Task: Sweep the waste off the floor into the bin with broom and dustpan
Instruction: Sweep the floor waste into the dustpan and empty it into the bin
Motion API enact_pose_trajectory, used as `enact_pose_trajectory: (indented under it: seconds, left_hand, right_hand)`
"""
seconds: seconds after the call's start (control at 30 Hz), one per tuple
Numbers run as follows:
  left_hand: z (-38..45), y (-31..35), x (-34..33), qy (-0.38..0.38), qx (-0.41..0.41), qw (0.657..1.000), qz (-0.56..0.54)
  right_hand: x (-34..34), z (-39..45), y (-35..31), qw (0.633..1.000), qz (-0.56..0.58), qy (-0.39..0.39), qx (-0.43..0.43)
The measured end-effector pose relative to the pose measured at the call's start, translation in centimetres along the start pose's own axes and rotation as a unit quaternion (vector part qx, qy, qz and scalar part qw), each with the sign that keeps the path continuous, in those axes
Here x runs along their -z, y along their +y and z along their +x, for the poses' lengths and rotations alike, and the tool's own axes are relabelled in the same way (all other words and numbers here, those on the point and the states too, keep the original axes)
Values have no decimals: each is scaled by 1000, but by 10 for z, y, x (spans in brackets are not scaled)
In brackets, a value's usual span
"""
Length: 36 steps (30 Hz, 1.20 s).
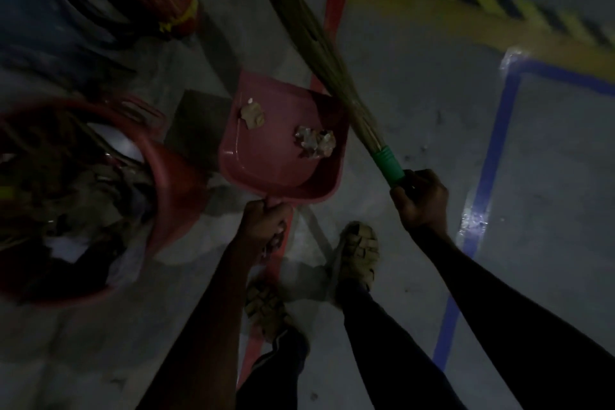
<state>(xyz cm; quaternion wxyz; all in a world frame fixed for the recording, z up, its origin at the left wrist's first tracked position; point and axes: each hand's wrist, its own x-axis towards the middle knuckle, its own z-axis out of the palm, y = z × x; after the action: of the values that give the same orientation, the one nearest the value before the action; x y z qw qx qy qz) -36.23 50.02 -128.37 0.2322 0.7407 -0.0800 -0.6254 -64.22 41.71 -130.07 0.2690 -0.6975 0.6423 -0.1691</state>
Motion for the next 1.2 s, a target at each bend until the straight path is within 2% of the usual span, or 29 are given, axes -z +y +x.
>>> enact_pose_trajectory:
  seconds: [0.23, 0.37, 0.47, 0.57, 0.67, 0.77, 0.9, 0.93, 1.03, 1.1, 1.17, 1.2]
  left_hand:
    - [-144, 25, -5, -7, -49, 995, -83]
    - [-197, 25, -4, -18, -57, 987, -151]
    - [-241, 23, 7, -16, -65, 983, -170]
    - [-287, 16, 34, 17, -42, 978, -206]
    - [-321, 8, 64, 90, -35, 972, -214]
    - [-340, -7, 94, 139, -23, 963, -228]
    - [-342, -22, 128, 179, -26, 946, -271]
    - [-341, -23, 135, 180, -25, 945, -273]
    - [-330, -20, 153, 188, -13, 942, -278]
    - [-321, -14, 161, 190, -6, 942, -275]
    - [-309, -10, 165, 186, 3, 948, -259]
    - [-302, -9, 166, 184, 4, 949, -254]
  right_hand:
    - [124, -43, -85, 999, -24, 22, 13]
    - [173, -70, -106, 997, -57, 18, 58]
    - [200, -91, -125, 996, -59, 13, 61]
    - [211, -115, -156, 998, -49, 8, 38]
    - [221, -133, -196, 998, -25, -4, 52]
    - [227, -147, -234, 995, -15, -56, 77]
    - [222, -161, -252, 988, -12, -71, 135]
    - [221, -165, -255, 989, -3, -86, 119]
    - [221, -174, -272, 983, 50, -160, -68]
    - [219, -175, -277, 977, 59, -176, -104]
    - [217, -175, -281, 983, 53, -165, -59]
    - [215, -175, -283, 989, 35, -147, 4]
